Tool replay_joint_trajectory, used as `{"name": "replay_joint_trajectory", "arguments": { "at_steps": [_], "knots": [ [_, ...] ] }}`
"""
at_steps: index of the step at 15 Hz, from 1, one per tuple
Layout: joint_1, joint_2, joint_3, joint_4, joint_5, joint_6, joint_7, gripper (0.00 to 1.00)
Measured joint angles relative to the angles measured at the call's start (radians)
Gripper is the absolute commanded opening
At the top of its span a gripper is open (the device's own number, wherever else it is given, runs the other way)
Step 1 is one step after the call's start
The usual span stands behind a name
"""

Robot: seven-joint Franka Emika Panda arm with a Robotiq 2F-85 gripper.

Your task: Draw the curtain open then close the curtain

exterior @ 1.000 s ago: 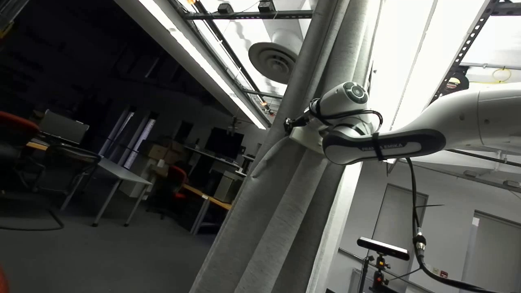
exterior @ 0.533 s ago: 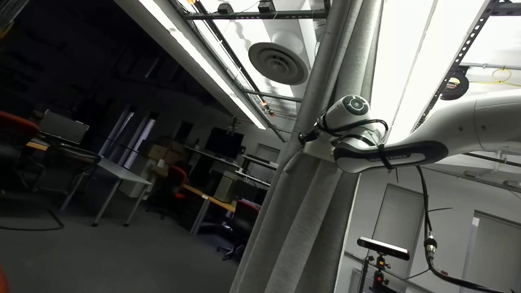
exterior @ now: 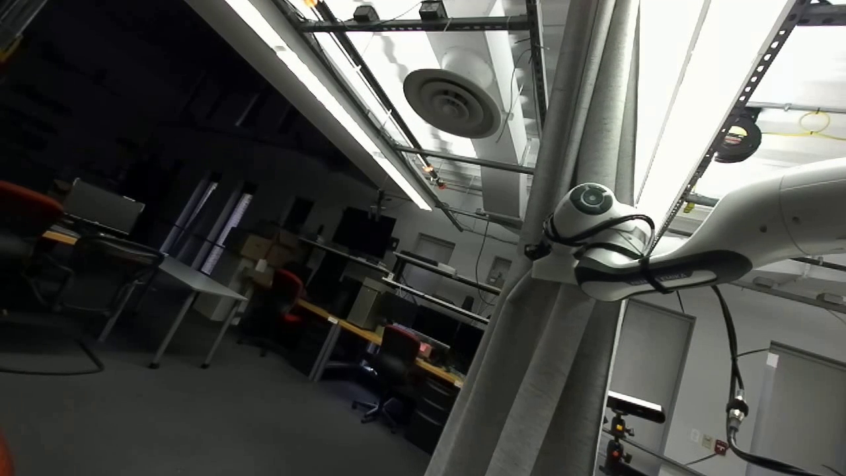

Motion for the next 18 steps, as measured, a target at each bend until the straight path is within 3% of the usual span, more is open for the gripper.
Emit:
{"name": "replay_joint_trajectory", "arguments": {
  "at_steps": [5, 8, 11, 18],
  "knots": [
    [-0.008, 0.005, -0.010, -0.002, -0.015, -0.053, 0.000, 0.01],
    [0.125, 0.017, -0.083, 0.000, 0.001, -0.073, 0.002, 0.01],
    [0.216, 0.036, -0.081, 0.002, 0.037, -0.082, 0.018, 0.01],
    [0.291, 0.088, 0.014, 0.037, 0.098, -0.084, 0.072, 0.01]
  ]
}}
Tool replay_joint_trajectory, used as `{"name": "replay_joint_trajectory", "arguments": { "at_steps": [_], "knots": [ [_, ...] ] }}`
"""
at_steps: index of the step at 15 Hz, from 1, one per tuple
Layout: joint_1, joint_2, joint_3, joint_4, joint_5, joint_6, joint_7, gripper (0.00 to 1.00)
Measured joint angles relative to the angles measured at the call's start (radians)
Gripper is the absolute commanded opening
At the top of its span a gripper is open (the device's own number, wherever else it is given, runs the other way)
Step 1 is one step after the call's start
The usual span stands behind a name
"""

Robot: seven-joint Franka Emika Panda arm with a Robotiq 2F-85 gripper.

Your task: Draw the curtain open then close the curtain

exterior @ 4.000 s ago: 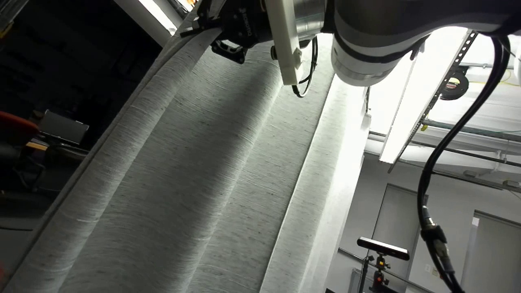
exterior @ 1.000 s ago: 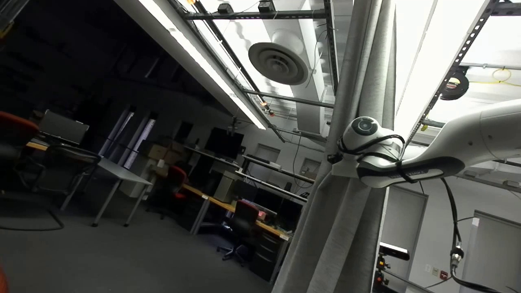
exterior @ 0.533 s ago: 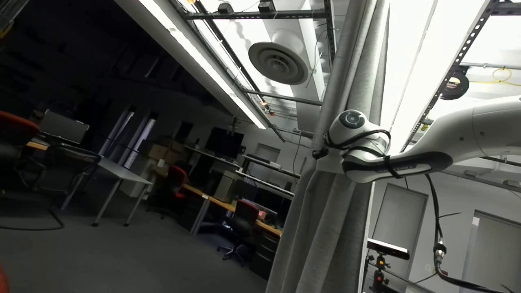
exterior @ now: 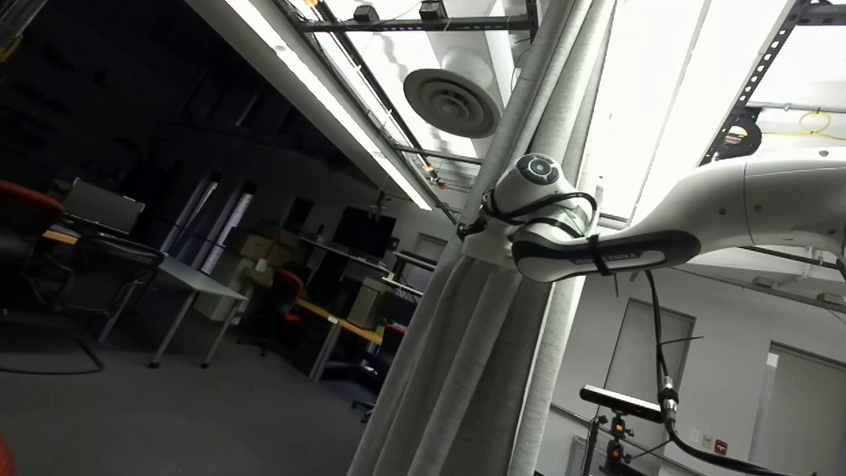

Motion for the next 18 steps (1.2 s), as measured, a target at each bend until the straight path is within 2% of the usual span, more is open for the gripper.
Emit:
{"name": "replay_joint_trajectory", "arguments": {
  "at_steps": [7, 8, 9, 14, 18],
  "knots": [
    [0.007, 0.012, 0.012, 0.007, 0.020, 0.038, 0.039, 0.01],
    [0.007, 0.012, 0.013, 0.005, 0.022, 0.050, 0.044, 0.29],
    [0.007, 0.012, 0.016, 0.003, 0.025, 0.063, 0.049, 0.30],
    [0.009, 0.078, 0.037, -0.126, 0.133, 0.073, 0.058, 0.67],
    [0.009, 0.146, 0.067, -0.192, 0.381, 0.038, -0.036, 0.97]
  ]
}}
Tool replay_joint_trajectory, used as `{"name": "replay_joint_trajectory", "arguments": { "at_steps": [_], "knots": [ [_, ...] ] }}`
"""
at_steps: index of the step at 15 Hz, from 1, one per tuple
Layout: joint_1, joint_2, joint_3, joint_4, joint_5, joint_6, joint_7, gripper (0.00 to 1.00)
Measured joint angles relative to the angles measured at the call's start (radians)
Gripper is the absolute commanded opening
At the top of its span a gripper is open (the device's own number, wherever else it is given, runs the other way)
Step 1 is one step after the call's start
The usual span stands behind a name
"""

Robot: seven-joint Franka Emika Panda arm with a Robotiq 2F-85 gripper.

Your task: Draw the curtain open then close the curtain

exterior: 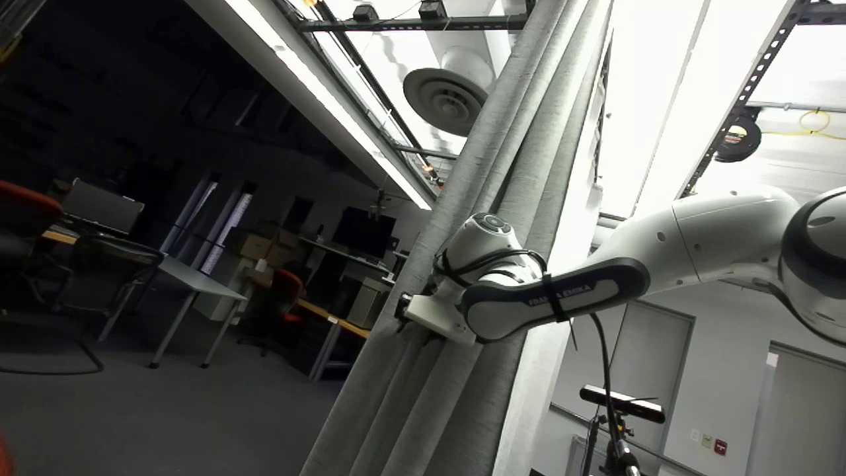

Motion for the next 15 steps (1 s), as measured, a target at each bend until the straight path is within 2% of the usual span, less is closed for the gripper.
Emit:
{"name": "replay_joint_trajectory", "arguments": {
  "at_steps": [1, 5, 6, 9, 12, 15],
  "knots": [
    [-0.001, 0.008, 0.012, -0.006, 0.080, -0.024, -0.039, 1.00],
    [-0.005, 0.007, 0.064, -0.021, 0.372, -0.161, -0.196, 1.00],
    [0.032, 0.000, 0.033, -0.023, 0.443, -0.186, -0.235, 1.00],
    [0.209, -0.040, -0.135, -0.037, 0.611, -0.256, -0.352, 1.00],
    [0.322, -0.092, -0.228, -0.075, 0.658, -0.310, -0.400, 1.00],
    [0.391, -0.149, -0.269, -0.129, 0.658, -0.333, -0.422, 1.00]
  ]
}}
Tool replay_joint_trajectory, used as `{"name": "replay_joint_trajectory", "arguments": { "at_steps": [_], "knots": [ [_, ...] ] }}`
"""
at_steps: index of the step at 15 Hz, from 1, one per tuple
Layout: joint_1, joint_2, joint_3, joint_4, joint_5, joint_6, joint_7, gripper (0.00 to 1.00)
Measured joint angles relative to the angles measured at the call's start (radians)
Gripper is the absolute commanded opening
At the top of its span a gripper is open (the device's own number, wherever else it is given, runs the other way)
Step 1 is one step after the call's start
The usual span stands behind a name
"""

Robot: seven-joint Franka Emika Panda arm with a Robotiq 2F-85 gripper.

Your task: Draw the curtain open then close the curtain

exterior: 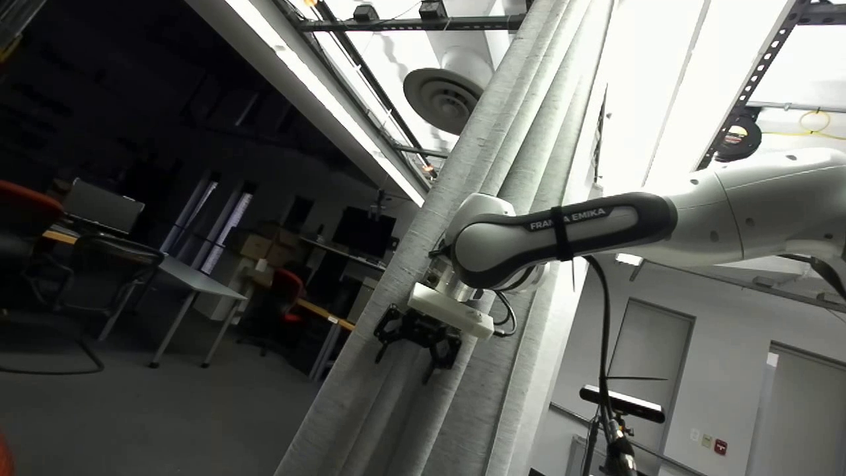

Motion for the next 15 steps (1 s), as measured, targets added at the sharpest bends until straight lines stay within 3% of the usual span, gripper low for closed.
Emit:
{"name": "replay_joint_trajectory", "arguments": {
  "at_steps": [7, 15],
  "knots": [
    [0.077, -0.136, -0.013, -0.159, 0.000, -0.001, -0.050, 1.00],
    [0.115, -0.322, 0.000, -0.338, 0.009, -0.065, -0.114, 1.00]
  ]
}}
